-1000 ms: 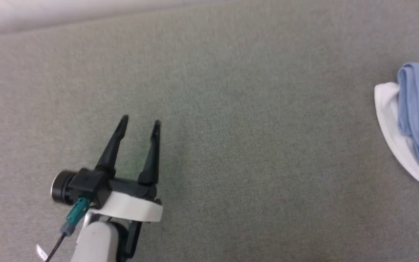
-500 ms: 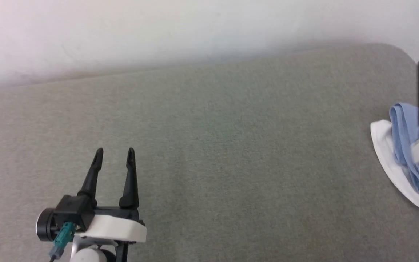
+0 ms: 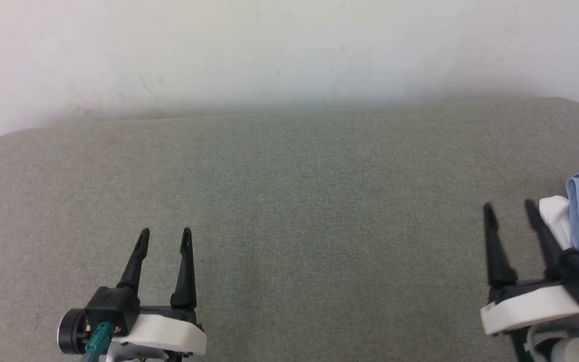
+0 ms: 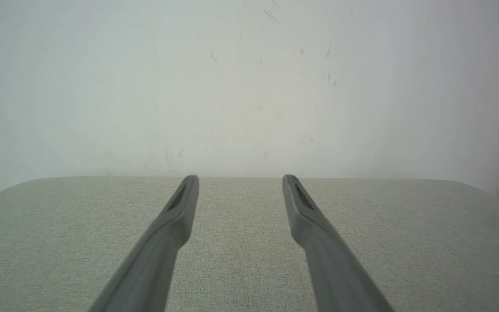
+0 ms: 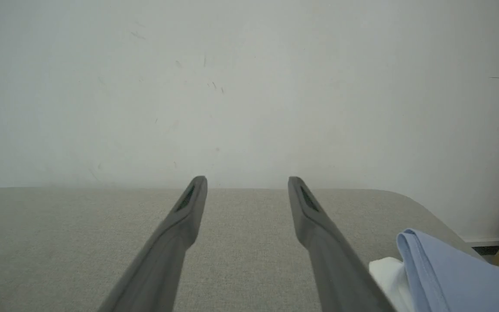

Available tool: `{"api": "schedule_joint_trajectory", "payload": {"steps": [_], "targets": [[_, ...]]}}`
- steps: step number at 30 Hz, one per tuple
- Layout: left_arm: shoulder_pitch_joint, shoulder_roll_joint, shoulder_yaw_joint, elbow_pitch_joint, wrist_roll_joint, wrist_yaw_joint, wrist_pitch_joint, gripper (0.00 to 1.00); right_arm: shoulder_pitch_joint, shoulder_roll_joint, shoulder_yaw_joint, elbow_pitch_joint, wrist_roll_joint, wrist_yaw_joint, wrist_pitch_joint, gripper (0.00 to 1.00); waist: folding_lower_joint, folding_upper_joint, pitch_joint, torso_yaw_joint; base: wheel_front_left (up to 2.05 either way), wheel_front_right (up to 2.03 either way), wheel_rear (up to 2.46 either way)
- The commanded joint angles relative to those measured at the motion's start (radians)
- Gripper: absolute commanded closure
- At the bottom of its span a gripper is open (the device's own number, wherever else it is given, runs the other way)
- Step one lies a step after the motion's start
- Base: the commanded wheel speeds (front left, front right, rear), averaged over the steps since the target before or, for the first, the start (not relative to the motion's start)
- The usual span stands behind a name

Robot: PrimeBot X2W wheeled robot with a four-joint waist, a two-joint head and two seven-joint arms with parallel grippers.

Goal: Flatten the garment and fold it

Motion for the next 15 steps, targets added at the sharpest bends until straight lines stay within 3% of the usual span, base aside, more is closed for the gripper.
{"api": "schedule_joint_trajectory", "payload": {"steps": [1, 15], "targets": [[0.013, -0.004, -0.002, 0.005, 0.007, 0.007, 0.001, 0.0, 0.021, 0.01, 0.015, 0.01, 0.001, -0.002, -0.01, 0.0, 0.0001, 0.0, -0.007, 0.007, 0.0, 0.0, 0.0], [0.042, -0.005, -0.014, 0.033, 0.021, 0.024, 0.001, 0.0, 0.072, 0.027, 0.068, 0.046, -0.023, -0.002, -0.057, 0.0, 0.0001, 0.0, -0.015, 0.02, 0.0, 0.0, 0.0]]}}
